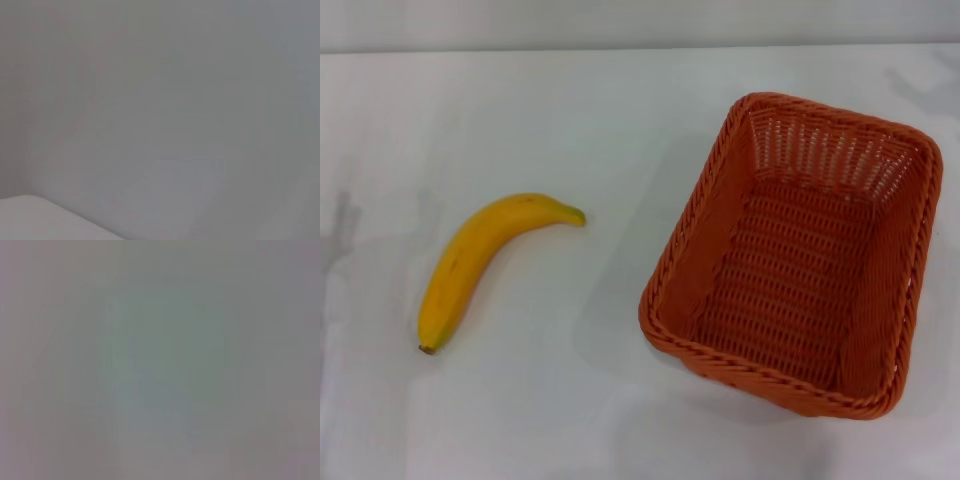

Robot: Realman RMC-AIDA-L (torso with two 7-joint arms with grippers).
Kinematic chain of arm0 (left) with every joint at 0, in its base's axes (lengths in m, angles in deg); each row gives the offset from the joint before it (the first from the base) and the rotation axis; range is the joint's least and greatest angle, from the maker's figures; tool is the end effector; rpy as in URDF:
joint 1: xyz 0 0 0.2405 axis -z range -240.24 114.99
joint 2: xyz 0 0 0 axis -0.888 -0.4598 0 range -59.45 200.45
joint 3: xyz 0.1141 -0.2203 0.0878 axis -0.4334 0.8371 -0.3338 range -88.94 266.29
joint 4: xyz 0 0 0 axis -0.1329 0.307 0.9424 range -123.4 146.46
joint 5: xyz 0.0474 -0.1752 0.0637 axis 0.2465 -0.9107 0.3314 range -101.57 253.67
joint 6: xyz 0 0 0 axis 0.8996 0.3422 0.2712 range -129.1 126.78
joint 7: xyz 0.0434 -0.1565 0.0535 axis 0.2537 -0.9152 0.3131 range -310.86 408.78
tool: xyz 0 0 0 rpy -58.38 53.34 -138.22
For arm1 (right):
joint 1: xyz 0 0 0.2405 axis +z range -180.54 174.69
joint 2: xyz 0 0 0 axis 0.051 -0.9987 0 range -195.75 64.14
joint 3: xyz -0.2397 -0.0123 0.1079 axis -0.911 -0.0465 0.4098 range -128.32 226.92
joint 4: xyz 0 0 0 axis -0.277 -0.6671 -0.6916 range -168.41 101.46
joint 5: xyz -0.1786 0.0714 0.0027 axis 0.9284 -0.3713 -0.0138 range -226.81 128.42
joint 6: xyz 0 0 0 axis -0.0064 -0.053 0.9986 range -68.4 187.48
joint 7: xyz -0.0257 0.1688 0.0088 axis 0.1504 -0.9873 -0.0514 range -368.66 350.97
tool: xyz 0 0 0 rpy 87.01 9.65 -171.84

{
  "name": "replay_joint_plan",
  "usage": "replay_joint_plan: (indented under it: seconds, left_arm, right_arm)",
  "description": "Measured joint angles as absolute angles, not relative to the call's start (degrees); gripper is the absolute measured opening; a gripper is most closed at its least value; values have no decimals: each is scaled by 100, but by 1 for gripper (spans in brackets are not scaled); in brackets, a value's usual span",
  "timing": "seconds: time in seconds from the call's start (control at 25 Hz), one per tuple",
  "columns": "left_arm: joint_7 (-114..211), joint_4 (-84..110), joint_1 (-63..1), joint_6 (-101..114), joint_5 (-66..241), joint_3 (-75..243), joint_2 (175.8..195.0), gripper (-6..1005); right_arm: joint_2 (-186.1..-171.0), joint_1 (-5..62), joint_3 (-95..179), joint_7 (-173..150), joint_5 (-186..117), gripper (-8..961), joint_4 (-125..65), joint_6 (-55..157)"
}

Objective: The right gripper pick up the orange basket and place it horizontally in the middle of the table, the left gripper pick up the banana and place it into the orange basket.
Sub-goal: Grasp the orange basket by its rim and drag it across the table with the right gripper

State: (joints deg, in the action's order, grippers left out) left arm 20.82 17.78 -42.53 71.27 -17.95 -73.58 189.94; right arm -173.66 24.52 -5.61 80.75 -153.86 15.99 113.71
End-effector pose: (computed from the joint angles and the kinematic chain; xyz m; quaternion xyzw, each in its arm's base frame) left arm -0.3760 0.3075 0.0219 -0.5261 -0.3984 -0.3960 0.6385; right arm 0.2409 0.4378 0.1393 -0.7860 0.2528 0.3469 0.4449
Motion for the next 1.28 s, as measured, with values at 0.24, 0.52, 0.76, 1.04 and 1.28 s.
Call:
replay_joint_plan:
  seconds: [0.24,0.52,0.76,1.04,1.28]
  left_arm:
    - [1926,1777,-4253,7127,-1787,-7357,18995,888]
    - [1925,1777,-4217,7126,-1812,-7357,18985,887]
    - [1925,1777,-4141,7126,-1776,-7398,18986,886]
    - [1925,1786,-4032,7126,-1726,-7402,18982,885]
    - [1925,1781,-4029,7126,-1721,-7401,18977,885]
  right_arm:
    - [-16916,2971,-515,5489,-13208,872,2559,12252]
    - [-16751,3860,-496,4438,-11290,873,3060,13629]
    - [-16929,4660,-547,4164,-10080,872,2949,14250]
    - [-17319,5586,-562,3659,-8268,871,2065,14432]
    - [-17762,6203,-624,3651,-7050,870,1538,14337]
